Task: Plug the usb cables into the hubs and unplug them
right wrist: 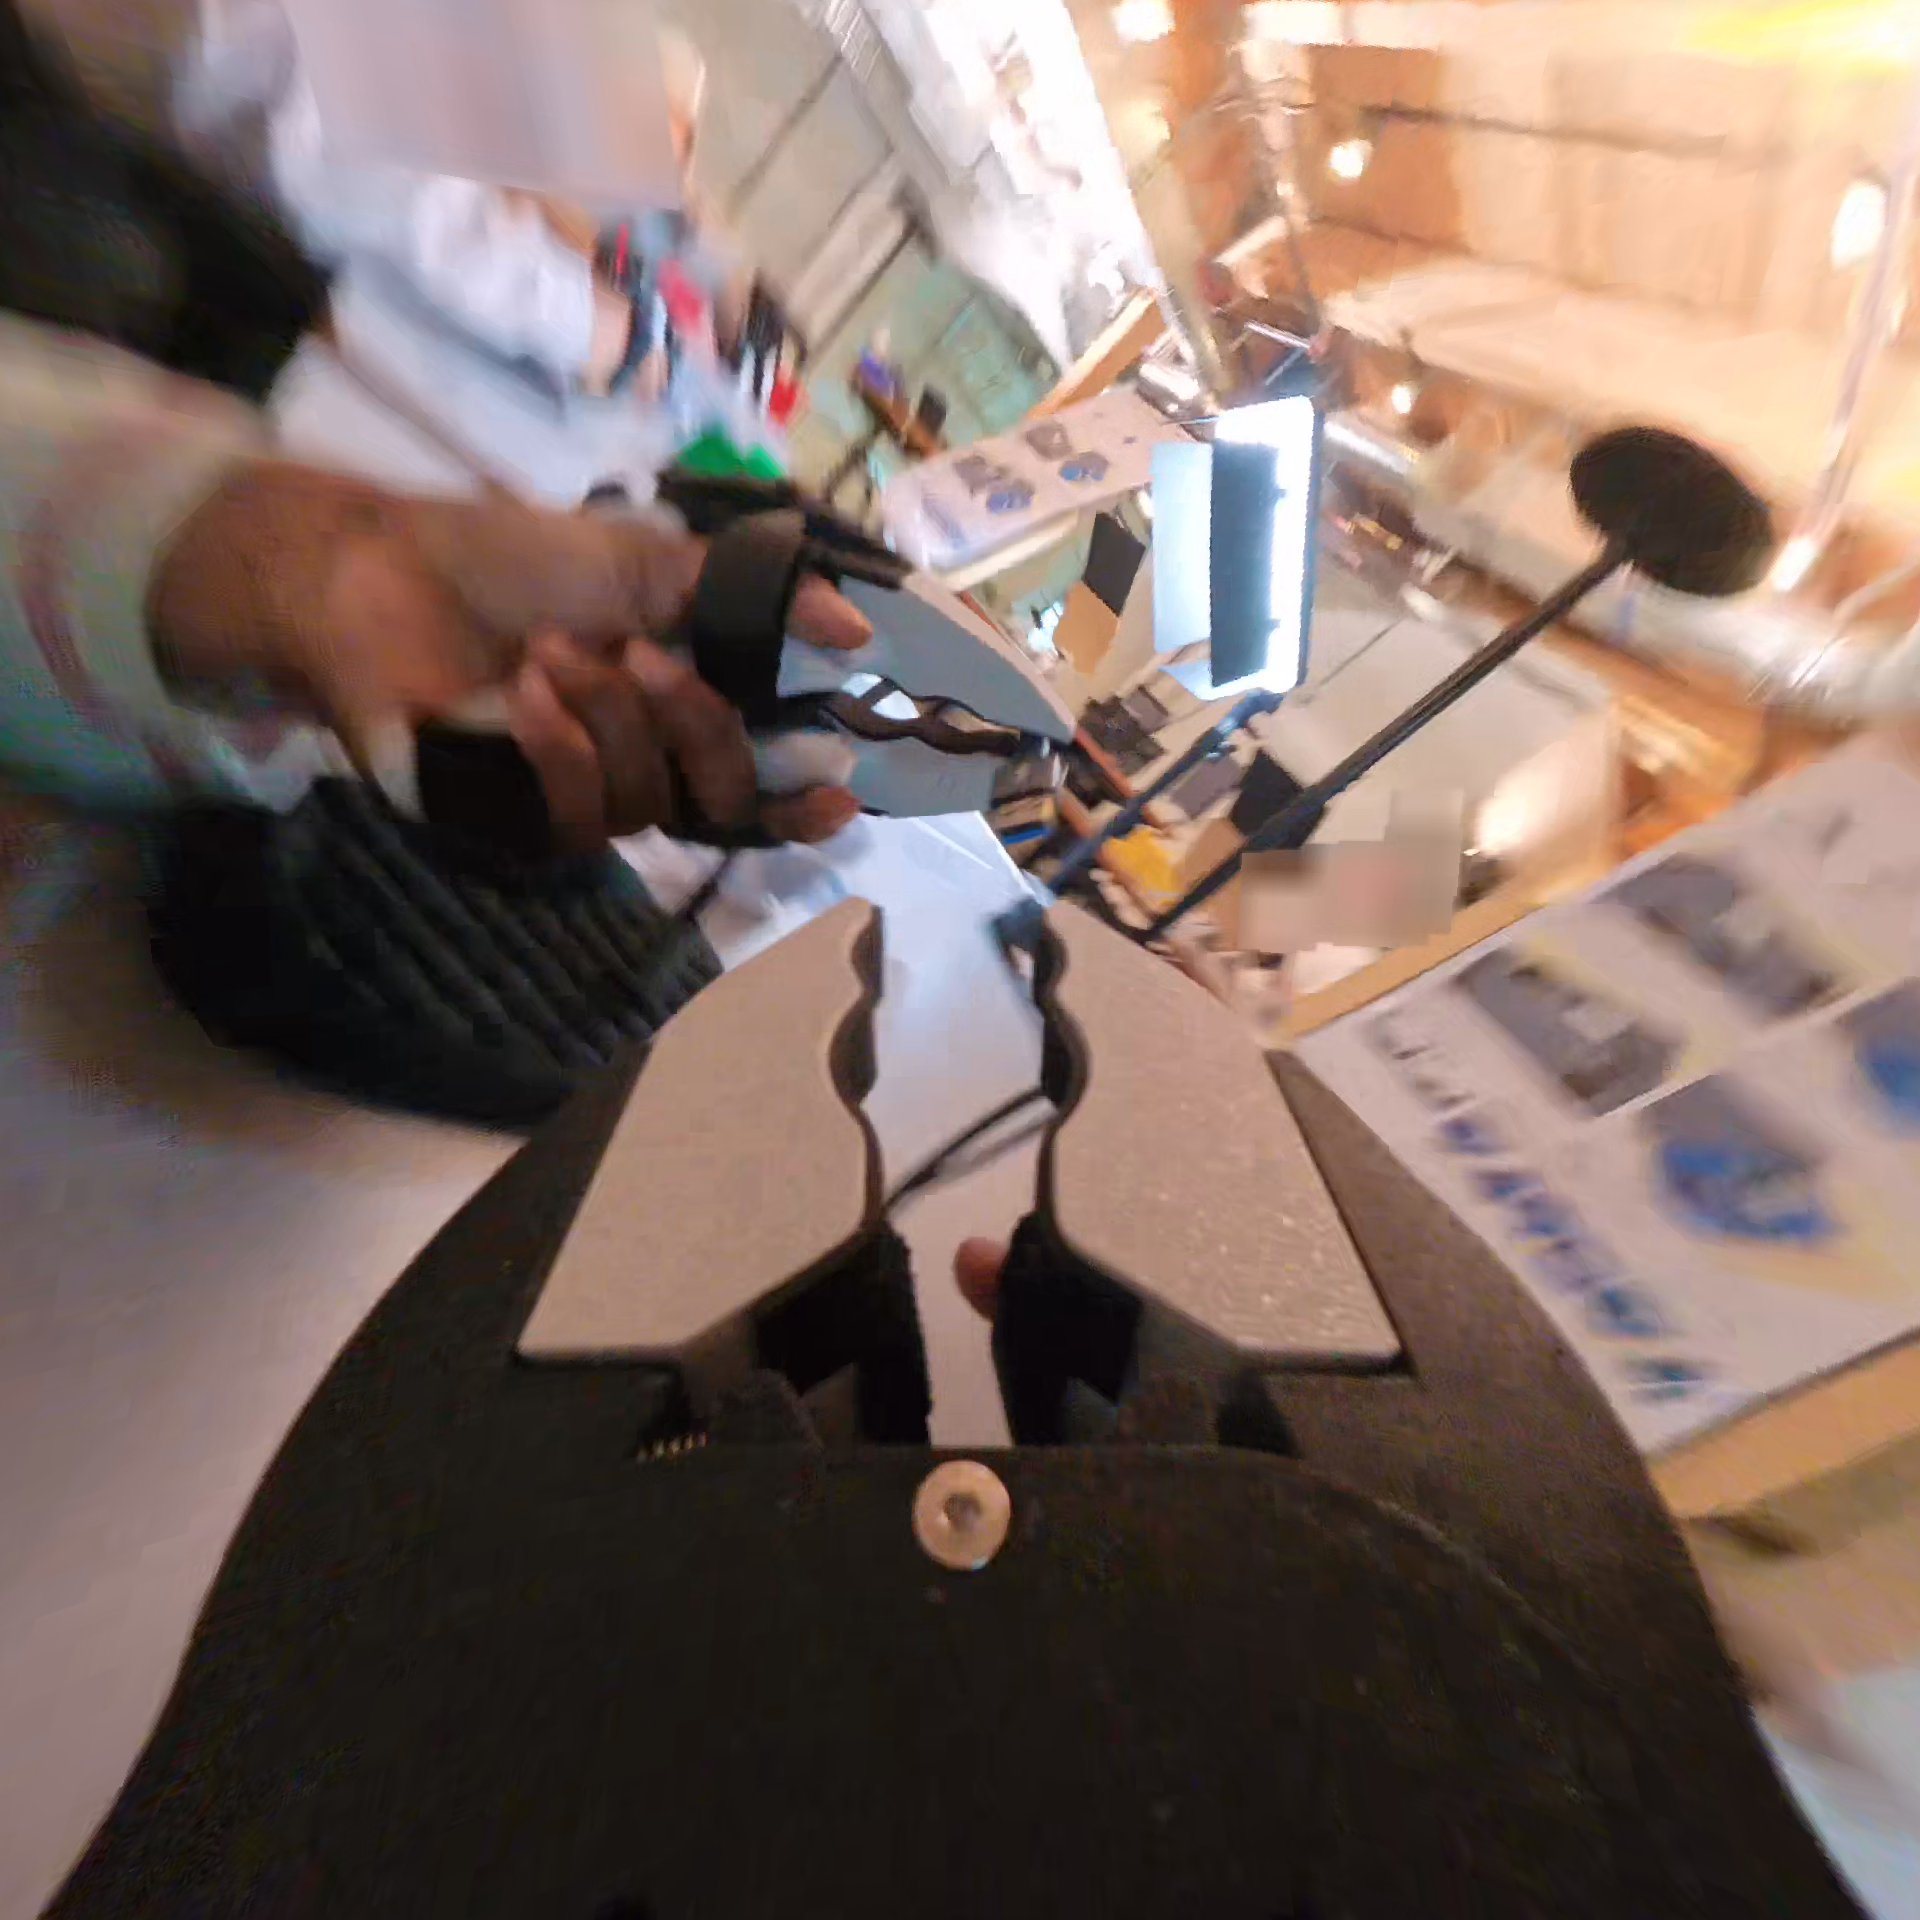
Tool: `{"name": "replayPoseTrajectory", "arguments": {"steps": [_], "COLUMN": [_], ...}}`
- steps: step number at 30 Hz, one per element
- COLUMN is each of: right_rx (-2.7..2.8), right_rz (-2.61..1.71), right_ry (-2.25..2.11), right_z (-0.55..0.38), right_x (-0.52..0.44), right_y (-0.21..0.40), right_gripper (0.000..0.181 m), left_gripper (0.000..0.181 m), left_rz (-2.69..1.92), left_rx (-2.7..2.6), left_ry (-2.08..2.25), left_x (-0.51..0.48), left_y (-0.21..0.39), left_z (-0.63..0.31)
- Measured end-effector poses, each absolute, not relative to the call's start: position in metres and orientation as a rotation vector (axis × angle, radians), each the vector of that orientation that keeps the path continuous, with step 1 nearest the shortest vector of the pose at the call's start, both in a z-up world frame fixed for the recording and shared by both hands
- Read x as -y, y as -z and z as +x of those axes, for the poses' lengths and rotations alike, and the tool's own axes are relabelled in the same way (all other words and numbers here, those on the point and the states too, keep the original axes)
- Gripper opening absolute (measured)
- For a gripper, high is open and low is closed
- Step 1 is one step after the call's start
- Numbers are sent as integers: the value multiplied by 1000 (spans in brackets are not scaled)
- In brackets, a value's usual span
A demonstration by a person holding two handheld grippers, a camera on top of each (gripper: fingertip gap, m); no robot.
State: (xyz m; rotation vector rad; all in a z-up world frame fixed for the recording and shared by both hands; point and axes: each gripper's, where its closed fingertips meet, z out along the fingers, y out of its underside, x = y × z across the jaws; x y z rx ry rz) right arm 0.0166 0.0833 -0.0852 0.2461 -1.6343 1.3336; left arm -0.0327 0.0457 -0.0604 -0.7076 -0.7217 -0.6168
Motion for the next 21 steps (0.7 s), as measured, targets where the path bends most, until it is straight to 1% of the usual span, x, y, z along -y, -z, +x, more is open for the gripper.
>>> {"name": "replayPoseTrajectory", "arguments": {"steps": [2, 3, 4, 6, 9, 15, 16, 17, 19, 21], "right_rx": [1602, 1542, 1482, 1433, 1486, 1487, 1492, 1485, 1481, 1504], "right_rz": [9, -50, -56, -3, 110, 242, 263, 274, 276, 252], "right_ry": [-1667, -1751, -1757, -1606, -1413, -1164, -1131, -1112, -1123, -1223], "right_z": [13, 11, 10, 4, -4, -17, -18, -18, -16, -13], "right_x": [-82, -81, -81, -78, -67, -63, -63, -64, -66, -70], "right_y": [75, 68, 62, 57, 61, 65, 68, 68, 65, 60], "right_gripper": [40, 46, 46, 45, 45, 35, 29, 18, 15, 15], "left_gripper": [7, 7, 7, 6, 6, 6, 6, 6, 6, 6], "left_rz": [-622, -601, -583, -563, -572, -590, -594, -600, -619, -647], "left_rx": [747, 765, 780, 804, 834, 855, 855, 853, 838, 777], "left_ry": [444, 407, 396, 419, 489, 605, 609, 607, 600, 596], "left_x": [-28, -24, -24, -27, -38, -53, -54, -54, -56, -58], "left_y": [47, 43, 40, 39, 46, 55, 55, 55, 54, 49], "left_z": [-44, -47, -48, -47, -44, -38, -37, -37, -36, -31]}}
